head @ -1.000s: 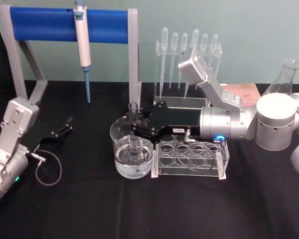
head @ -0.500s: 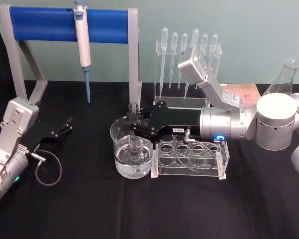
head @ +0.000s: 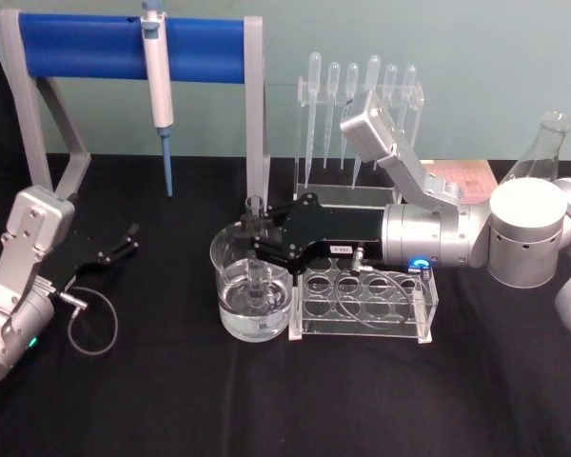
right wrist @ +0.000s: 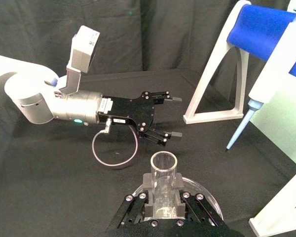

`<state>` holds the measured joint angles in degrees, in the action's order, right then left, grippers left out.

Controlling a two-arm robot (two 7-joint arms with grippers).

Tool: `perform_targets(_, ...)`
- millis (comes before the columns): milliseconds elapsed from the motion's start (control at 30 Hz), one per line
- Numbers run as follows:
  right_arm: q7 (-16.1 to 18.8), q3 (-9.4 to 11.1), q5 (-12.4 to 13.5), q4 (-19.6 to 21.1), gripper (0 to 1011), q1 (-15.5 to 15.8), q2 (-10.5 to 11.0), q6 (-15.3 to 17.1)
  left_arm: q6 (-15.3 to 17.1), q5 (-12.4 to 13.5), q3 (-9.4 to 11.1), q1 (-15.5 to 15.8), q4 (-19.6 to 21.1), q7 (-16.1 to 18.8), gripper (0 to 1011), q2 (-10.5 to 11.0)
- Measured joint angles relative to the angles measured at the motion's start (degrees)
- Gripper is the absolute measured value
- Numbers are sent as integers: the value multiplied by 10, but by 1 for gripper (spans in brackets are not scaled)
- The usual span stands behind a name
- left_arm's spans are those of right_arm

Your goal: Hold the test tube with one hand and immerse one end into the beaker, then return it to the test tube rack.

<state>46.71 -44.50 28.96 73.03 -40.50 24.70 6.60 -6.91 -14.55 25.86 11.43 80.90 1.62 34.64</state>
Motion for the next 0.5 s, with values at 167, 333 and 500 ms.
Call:
perform_targets(167, 0, 0, 0, 0, 234, 0, 0, 0, 0, 0, 0, 0, 0, 0, 1000, 0)
perform_targets(333, 0, 0, 0, 0, 234, 0, 0, 0, 0, 0, 0, 0, 0, 0, 1000, 0)
perform_targets(500, 0, 0, 0, 0, 234, 0, 0, 0, 0, 0, 0, 0, 0, 0, 1000, 0)
